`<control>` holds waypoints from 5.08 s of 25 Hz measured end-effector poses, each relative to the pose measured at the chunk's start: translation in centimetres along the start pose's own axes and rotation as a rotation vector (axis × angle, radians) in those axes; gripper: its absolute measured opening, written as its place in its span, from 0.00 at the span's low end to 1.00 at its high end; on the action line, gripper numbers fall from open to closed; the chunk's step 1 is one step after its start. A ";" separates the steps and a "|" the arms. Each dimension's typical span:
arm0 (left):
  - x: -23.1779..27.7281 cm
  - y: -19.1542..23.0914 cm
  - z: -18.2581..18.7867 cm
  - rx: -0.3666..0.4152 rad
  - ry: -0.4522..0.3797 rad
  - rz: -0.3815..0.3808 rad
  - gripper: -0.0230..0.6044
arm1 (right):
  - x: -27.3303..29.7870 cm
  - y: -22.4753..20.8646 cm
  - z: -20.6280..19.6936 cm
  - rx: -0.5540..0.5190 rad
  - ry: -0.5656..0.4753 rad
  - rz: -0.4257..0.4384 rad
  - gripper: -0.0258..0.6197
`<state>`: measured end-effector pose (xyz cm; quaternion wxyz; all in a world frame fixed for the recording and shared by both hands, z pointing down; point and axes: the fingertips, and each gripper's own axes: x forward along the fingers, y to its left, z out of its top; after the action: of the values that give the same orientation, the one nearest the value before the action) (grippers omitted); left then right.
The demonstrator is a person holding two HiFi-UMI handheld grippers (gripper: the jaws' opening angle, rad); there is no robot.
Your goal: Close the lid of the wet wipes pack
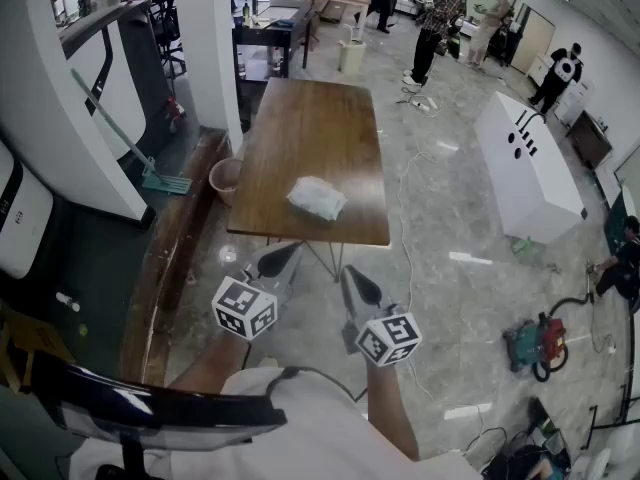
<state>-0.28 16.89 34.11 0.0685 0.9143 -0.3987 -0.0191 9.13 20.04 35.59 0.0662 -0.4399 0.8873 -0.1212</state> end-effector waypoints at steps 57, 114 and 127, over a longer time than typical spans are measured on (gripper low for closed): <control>-7.1 12.8 -3.0 -0.086 0.007 -0.015 0.04 | 7.9 4.0 -4.7 0.079 0.035 -0.087 0.05; 23.0 29.1 -3.5 -0.129 0.110 0.159 0.04 | 33.2 -24.4 -2.8 0.116 0.215 0.139 0.05; 24.2 32.7 -8.1 -0.168 0.226 0.007 0.04 | 34.9 -26.8 -8.8 -0.026 0.331 -0.054 0.05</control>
<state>-6.81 -21.97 47.20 0.1893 0.9002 -0.3889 0.0508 6.54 -22.05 50.99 -0.0897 -0.4383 0.8755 -0.1824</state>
